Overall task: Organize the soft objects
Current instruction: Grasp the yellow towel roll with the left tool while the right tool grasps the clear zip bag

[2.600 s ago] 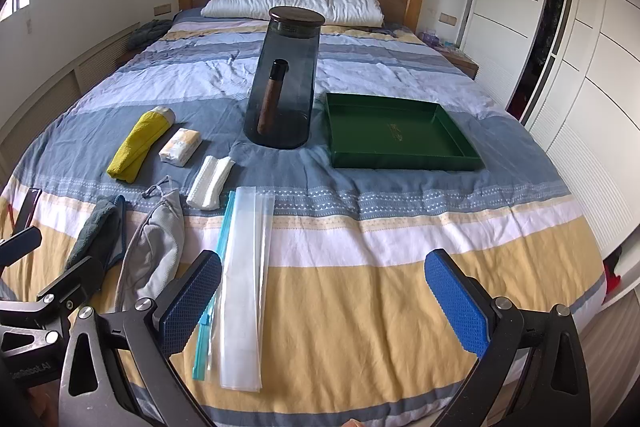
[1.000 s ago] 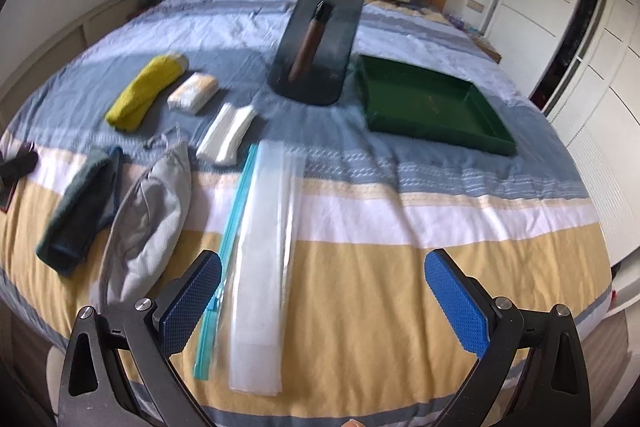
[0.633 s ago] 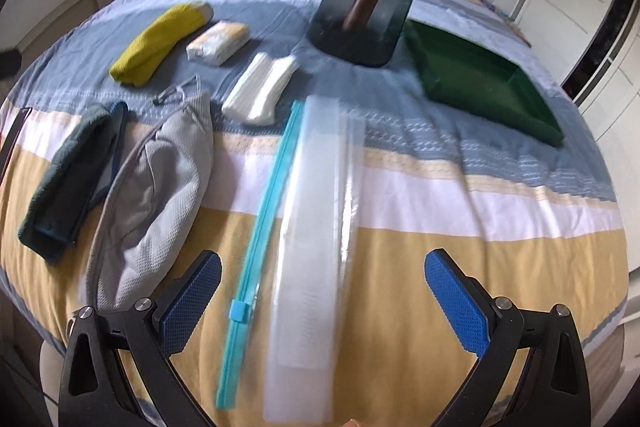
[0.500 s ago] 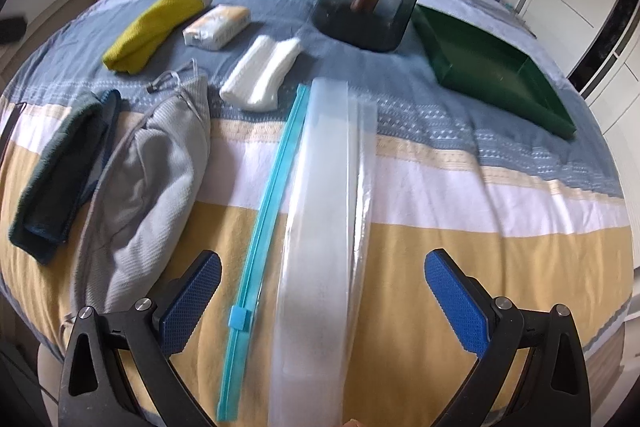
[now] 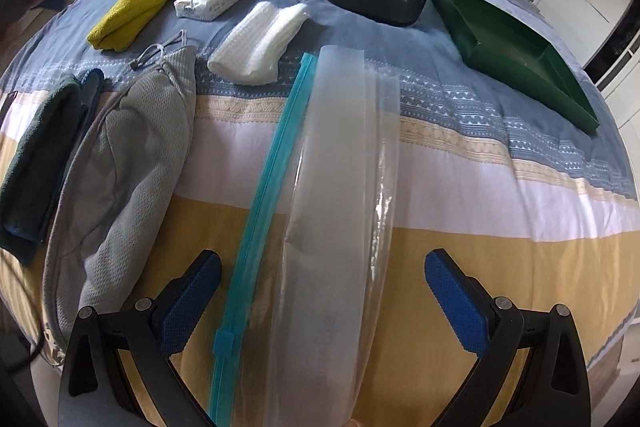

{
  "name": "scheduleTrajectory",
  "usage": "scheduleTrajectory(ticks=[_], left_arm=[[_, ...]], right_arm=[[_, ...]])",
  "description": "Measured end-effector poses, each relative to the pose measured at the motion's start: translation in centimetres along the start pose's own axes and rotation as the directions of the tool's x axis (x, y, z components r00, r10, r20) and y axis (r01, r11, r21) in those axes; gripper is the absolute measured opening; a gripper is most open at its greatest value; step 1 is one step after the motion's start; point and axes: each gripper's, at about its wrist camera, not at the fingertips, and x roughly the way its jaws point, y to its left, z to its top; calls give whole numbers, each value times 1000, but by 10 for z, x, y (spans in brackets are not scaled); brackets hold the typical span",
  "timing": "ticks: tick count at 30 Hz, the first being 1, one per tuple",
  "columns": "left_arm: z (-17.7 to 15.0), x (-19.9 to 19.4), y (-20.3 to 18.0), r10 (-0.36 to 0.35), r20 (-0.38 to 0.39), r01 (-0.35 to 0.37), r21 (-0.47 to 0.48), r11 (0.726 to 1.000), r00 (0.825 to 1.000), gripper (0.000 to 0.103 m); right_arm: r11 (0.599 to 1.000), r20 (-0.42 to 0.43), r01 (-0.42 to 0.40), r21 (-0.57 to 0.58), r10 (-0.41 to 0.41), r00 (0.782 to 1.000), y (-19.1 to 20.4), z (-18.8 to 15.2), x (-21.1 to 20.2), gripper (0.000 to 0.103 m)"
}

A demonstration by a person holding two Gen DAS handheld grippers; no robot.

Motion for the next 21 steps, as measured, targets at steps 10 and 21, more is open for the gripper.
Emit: scheduleTrajectory(ticks=[10, 21], left_arm=[[25, 52, -5, 10, -93, -10, 6, 1000, 996, 102], [30, 79, -4, -6, -140, 7, 9, 1000, 990, 102]], right_arm=[[1000, -28, -26, 13, 26, 999, -4, 1, 20, 103], [1000, -22, -25, -12, 25, 999, 1, 3, 25, 95]])
